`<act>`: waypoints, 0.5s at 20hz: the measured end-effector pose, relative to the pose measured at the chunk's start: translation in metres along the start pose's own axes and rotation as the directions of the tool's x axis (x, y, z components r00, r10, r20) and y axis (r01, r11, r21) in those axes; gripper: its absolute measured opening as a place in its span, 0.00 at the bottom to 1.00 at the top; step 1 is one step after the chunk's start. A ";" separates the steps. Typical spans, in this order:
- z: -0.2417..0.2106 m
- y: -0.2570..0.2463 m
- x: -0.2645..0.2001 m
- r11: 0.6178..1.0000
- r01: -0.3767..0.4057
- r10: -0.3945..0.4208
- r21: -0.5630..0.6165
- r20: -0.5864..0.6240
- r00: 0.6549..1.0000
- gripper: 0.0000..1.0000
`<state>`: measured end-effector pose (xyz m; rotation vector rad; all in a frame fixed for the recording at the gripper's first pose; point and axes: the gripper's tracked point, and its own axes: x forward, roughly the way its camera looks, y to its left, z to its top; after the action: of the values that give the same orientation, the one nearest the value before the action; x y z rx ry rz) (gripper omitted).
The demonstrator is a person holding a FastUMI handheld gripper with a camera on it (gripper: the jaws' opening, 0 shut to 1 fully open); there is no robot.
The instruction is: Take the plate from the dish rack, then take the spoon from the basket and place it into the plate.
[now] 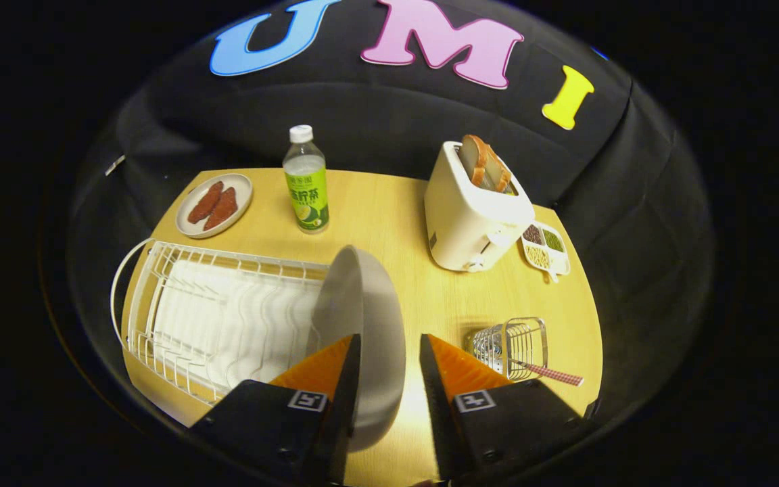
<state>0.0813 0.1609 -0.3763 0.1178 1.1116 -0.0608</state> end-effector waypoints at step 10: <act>0.063 0.011 -0.038 0.993 0.099 -0.089 -0.061 0.154 0.984 0.29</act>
<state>0.1219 0.1635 -0.3137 -0.0014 0.9661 -0.1141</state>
